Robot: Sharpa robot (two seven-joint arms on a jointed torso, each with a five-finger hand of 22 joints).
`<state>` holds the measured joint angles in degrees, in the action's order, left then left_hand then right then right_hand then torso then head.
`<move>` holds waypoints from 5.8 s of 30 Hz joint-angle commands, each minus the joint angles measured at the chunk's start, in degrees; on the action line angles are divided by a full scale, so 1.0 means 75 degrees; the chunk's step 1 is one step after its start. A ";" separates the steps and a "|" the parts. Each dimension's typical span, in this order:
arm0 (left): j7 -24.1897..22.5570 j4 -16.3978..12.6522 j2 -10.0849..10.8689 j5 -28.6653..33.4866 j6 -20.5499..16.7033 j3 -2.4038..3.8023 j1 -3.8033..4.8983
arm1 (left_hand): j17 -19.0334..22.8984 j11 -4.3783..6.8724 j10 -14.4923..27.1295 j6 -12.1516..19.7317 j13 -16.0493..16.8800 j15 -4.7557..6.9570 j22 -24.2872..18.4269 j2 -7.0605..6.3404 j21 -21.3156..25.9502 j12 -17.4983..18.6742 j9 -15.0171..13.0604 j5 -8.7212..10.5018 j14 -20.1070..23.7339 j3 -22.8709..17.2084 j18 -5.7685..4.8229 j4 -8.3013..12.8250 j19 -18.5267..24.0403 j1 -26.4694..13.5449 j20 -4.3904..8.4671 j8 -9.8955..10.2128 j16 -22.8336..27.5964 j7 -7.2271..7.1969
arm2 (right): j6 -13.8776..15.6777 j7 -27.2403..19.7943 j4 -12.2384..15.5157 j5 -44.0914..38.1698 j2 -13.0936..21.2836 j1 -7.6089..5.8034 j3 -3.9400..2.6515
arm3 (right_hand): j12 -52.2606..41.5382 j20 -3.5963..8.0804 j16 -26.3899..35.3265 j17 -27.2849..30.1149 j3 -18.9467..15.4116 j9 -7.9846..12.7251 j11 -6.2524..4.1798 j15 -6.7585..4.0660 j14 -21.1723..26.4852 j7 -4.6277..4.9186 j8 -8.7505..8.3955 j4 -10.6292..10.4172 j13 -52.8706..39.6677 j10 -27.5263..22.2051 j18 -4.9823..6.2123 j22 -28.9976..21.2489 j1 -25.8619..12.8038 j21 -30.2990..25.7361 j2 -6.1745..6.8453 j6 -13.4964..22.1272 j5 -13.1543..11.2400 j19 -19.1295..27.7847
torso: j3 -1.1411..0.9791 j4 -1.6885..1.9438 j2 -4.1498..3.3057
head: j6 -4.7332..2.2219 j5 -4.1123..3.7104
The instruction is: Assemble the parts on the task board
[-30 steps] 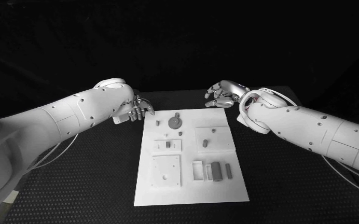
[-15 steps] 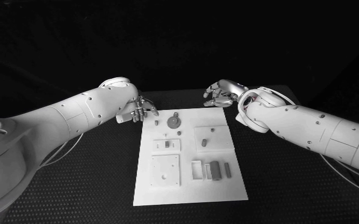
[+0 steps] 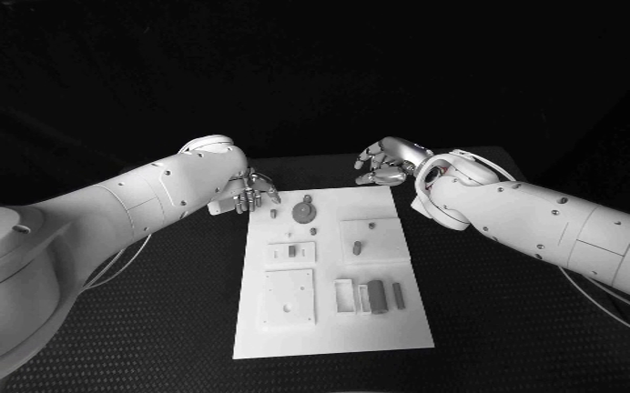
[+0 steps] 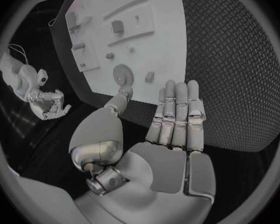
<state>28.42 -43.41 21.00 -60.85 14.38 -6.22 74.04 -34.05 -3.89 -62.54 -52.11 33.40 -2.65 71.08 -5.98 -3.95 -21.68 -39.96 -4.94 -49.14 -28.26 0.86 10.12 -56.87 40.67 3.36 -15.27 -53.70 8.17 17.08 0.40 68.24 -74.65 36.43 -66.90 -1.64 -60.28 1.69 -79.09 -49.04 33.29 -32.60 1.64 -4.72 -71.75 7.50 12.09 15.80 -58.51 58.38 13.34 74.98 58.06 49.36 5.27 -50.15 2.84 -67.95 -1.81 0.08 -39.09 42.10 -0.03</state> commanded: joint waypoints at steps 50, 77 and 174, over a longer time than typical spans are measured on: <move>-0.0436 0.0567 -0.0359 -0.0233 0.0051 -0.0055 -0.0290 | 0.0084 0.0205 0.0098 -0.0126 0.0258 0.0265 0.0622 0.0248 -0.0164 -0.1109 -0.1650 -0.0644 0.0024 0.0225 0.0066 0.0186 -0.0334 0.0106 0.0225 -0.0843 -0.0982 -0.0230 | -0.0012 0.0000 0.0096 -0.0006 0.0001 -0.0049 -0.0003 | -0.0036 0.0049 0.0043 -0.0008 0.0016 0.0014 0.0024 0.0029 -0.0015 0.0112 -0.0024 -0.0071 0.0014 -0.0004 0.0221 0.0122 -0.0062 -0.0032 0.0016 -0.0038 0.0006 -0.0021 | -0.0003 -0.0036 -0.0062 | 0.0120 -0.0193; -0.0576 0.0695 -0.0422 -0.0217 0.0159 -0.0064 -0.0357 | 0.0157 0.0206 0.0153 -0.0132 0.0225 0.0264 0.0661 0.0515 -0.0154 -0.1220 -0.1800 -0.0512 0.0062 0.0215 0.0061 0.0349 -0.0326 0.0238 0.0223 -0.0758 -0.1065 -0.0244 | 0.0005 0.0012 0.0134 -0.0013 -0.0007 -0.0089 -0.0003 | -0.0039 0.0051 0.0043 -0.0008 0.0023 0.0014 0.0024 0.0028 -0.0017 0.0112 -0.0022 -0.0076 0.0018 -0.0004 0.0221 0.0123 -0.0062 -0.0033 0.0023 -0.0040 0.0006 -0.0023 | 0.0008 -0.0010 -0.0062 | 0.0194 -0.0275; -0.0763 -0.0377 0.0389 0.1085 0.0015 0.0021 -0.0318 | 0.0558 0.0343 -0.0237 -0.0839 -0.0183 0.0405 0.0683 0.1931 -0.0341 -0.1479 -0.1742 0.0289 -0.0270 -0.0845 0.0007 0.0551 -0.0644 0.1071 0.0358 -0.0163 -0.1423 -0.0372 | -0.0020 0.0042 0.0070 -0.0024 0.0017 -0.0102 -0.0002 | -0.0049 0.0056 0.0042 -0.0009 0.0040 0.0015 0.0022 0.0026 -0.0020 0.0110 -0.0017 -0.0078 0.0028 -0.0001 0.0221 0.0125 -0.0053 -0.0033 0.0029 -0.0043 0.0006 -0.0027 | 0.0020 0.0132 -0.0001 | 0.0264 -0.0395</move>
<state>22.34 -45.39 23.55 -55.33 14.15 -6.11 71.50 -29.92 -1.32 -63.89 -57.92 32.09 0.41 74.92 8.19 -6.26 -32.60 -52.94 -3.02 -50.78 -34.53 0.86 14.56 -61.45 48.99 5.93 -16.79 -64.12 5.58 17.14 0.82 68.81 -74.62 36.66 -67.65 -1.63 -60.52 1.80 -79.09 -49.05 33.61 -32.57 1.64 -4.72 -71.75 7.61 12.09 15.48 -58.39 58.38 13.34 74.98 58.07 49.36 5.27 -50.05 2.84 -68.07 -1.71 0.65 -39.25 43.96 -2.95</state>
